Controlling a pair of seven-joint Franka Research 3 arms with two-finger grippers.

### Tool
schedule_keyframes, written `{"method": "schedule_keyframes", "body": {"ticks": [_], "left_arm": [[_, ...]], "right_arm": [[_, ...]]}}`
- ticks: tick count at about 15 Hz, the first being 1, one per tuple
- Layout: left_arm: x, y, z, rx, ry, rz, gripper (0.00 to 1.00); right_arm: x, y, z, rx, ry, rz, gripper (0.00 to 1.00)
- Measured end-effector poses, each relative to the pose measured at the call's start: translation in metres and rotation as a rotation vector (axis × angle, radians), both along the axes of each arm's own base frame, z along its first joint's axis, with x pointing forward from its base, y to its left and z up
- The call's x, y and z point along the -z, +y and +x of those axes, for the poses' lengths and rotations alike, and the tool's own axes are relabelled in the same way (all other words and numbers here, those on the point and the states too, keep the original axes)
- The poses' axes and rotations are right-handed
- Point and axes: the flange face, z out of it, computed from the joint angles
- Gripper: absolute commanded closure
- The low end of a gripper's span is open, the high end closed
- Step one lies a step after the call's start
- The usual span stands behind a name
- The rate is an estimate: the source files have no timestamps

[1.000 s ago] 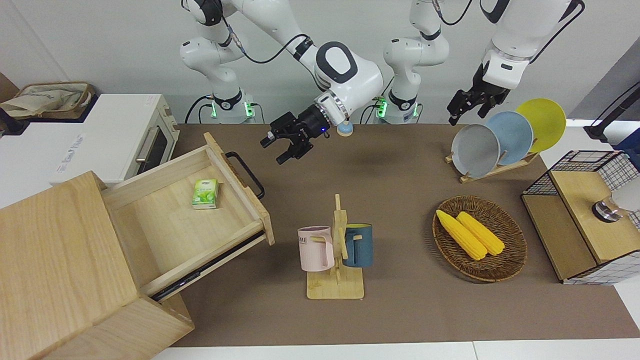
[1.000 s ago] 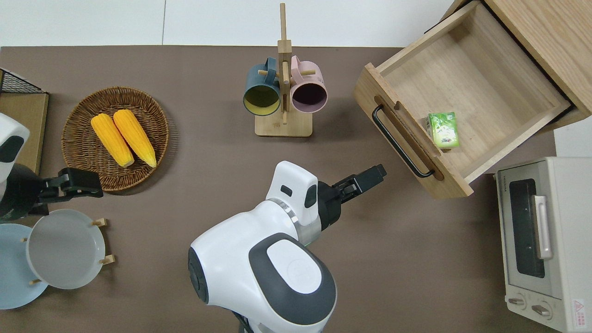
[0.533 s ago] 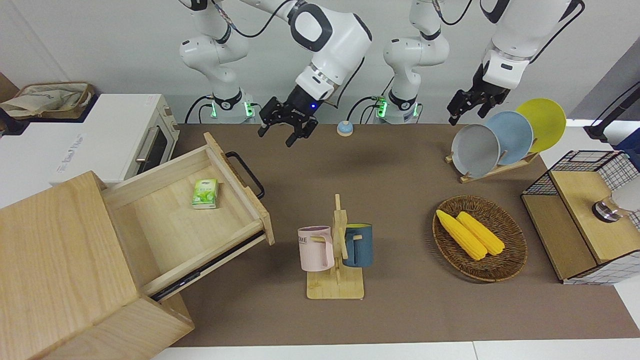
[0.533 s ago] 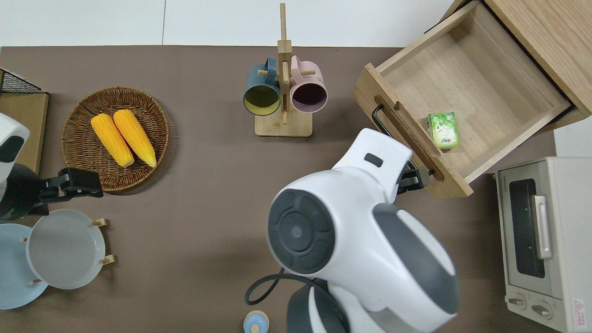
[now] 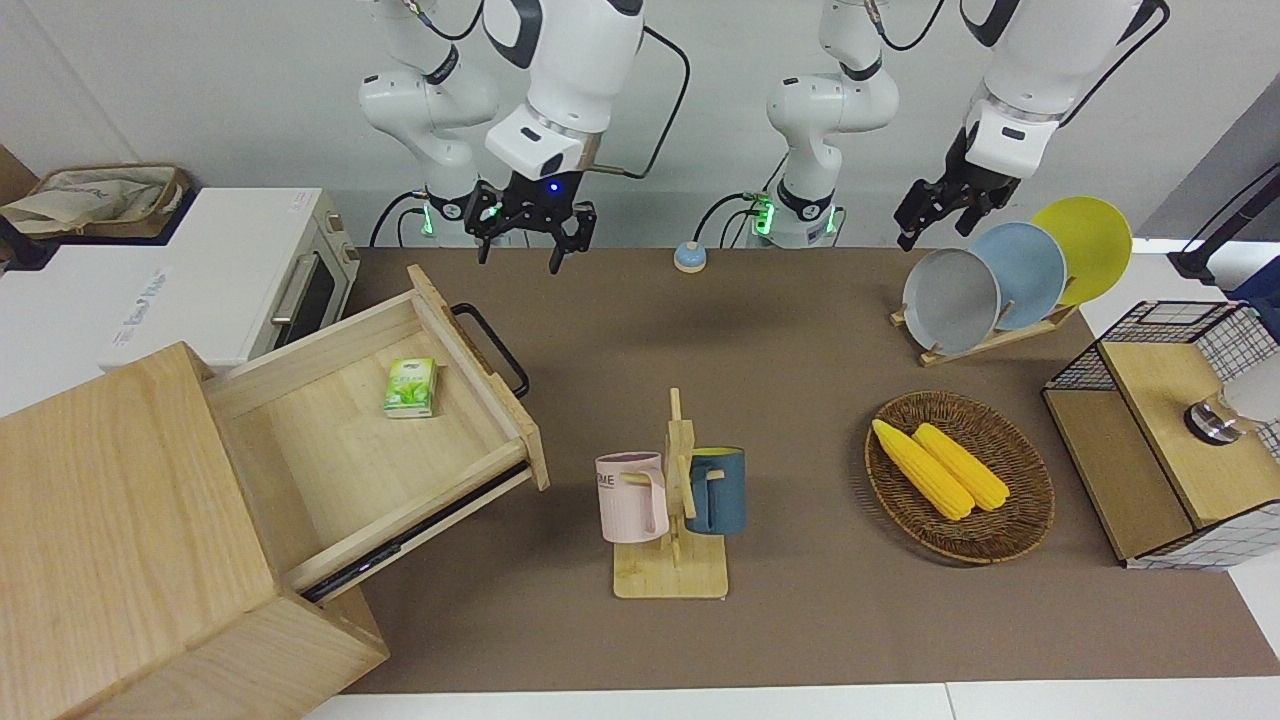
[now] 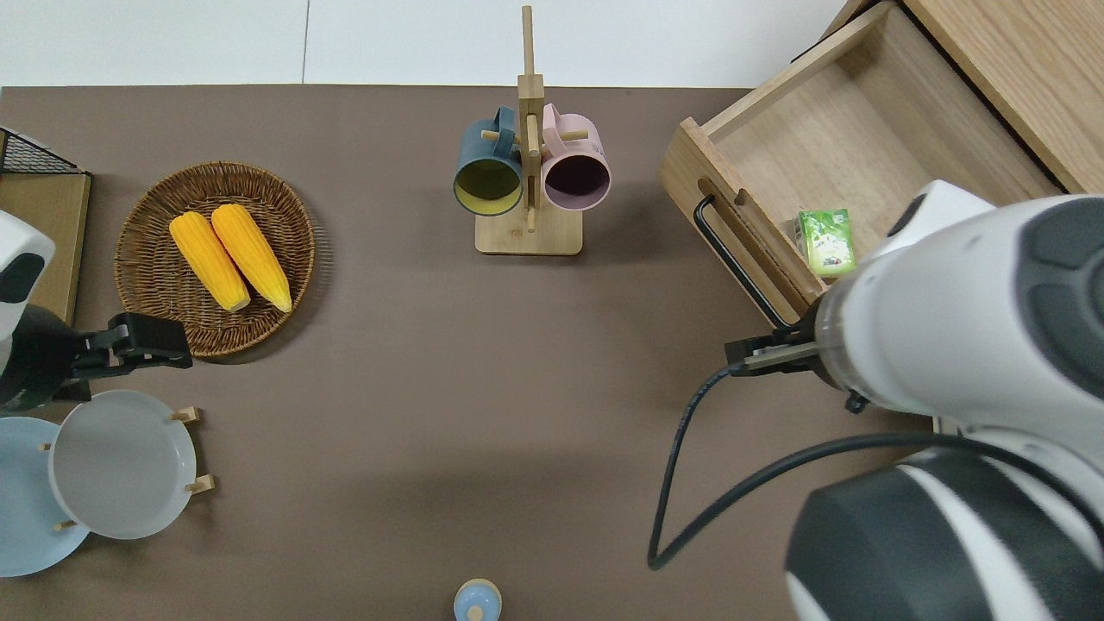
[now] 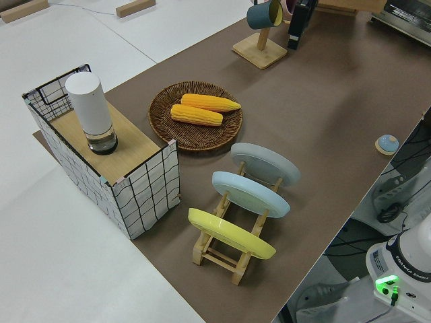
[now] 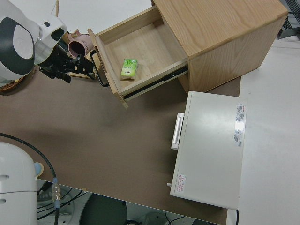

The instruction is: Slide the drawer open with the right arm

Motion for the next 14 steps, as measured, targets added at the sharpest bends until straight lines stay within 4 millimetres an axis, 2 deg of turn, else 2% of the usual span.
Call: {"method": "schedule_keyframes", "body": {"ticks": [3,7,10,14], "left_arm": [[0.000,0.000,0.000,0.000,0.000,0.000,0.01],[0.000,0.000,0.000,0.000,0.000,0.000,0.01],[0.000,0.000,0.000,0.000,0.000,0.000,0.01],[0.000,0.000,0.000,0.000,0.000,0.000,0.01]], "right_arm": [[-0.005,-0.036,0.000,0.006,0.027,0.068,0.017],[-0.005,-0.073,0.000,0.048,0.062,0.124,0.017],[-0.008,-0.085,0.000,0.074,0.062,0.142,0.017],[-0.008,-0.085,-0.001,0.074,0.062,0.141,0.017]]}}
